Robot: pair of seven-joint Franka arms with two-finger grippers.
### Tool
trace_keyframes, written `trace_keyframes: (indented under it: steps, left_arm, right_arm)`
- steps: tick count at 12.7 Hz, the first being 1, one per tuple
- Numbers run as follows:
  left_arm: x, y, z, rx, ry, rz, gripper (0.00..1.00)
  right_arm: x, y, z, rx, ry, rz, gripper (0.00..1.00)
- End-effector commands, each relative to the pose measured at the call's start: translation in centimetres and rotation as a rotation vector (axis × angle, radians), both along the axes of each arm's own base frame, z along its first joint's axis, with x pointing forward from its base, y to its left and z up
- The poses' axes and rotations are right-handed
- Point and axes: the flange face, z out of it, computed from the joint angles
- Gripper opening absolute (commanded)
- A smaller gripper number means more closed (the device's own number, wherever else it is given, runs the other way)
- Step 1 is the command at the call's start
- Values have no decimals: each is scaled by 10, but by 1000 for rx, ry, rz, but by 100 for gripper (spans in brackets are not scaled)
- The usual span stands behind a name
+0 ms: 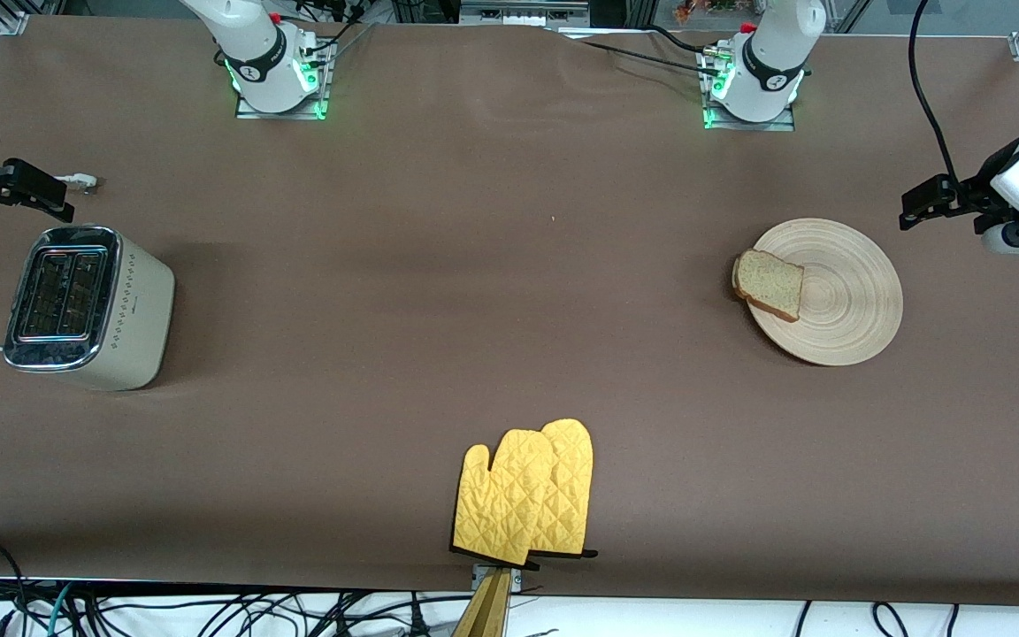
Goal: Move plate and put bread in toaster
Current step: 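Move the left gripper down to the wooden plate's rim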
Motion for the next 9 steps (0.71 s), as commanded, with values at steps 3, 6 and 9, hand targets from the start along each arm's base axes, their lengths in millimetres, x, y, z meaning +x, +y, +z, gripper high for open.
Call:
trace_keyframes:
  steps: [3, 6, 9]
  left_arm:
    - [0, -1, -4, 14, 0, 8, 100]
    - [13, 20, -12, -9, 7, 34, 100]
    - [23, 33, -30, -2, 36, 50, 100]
  right_arm:
    - [-4, 0, 3, -12, 9, -9, 100]
    - [-5, -1, 3, -12, 17, -6, 100]
    - [-5, 0, 3, -12, 17, -10, 100]
